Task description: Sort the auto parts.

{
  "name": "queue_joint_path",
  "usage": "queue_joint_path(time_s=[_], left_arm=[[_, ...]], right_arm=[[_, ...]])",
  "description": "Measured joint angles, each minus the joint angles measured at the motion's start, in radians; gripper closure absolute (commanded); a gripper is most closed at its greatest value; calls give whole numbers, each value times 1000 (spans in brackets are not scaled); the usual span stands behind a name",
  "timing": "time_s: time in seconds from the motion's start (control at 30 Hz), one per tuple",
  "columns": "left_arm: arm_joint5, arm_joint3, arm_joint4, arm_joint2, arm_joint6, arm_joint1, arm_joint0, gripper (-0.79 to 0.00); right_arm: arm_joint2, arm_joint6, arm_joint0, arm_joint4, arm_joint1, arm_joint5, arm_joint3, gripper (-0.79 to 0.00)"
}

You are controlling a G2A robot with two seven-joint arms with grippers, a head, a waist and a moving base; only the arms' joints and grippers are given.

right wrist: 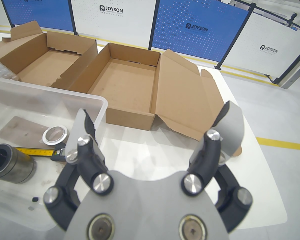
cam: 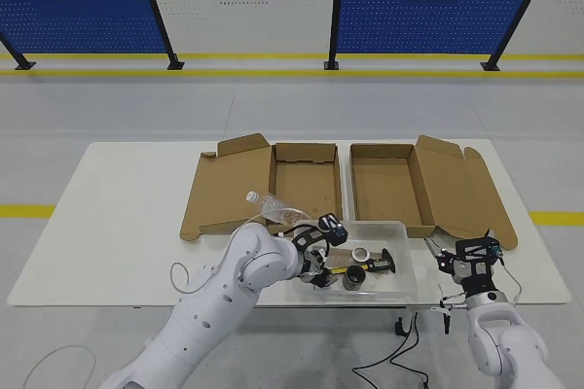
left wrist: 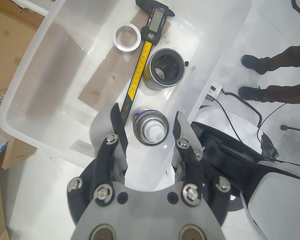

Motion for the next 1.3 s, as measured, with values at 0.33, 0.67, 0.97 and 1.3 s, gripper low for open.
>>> queue_joint_path(time_s=[0.33,0.67,0.97,1.3], left_arm=[[2,33,-5,24,-23,4,-19,-440],[4,82,-12,54,-15,3,-43,-388],[12,115,-15,77,-2,2,-63,-274],[24,109,-10,83,8,6,-71,0]], right_arm=[[0,0,0,0,0,0,0,-785],[0,0,0,0,0,0,0,-785],[0,0,0,0,0,0,0,-785],[0,0,0,0,0,0,0,-785]])
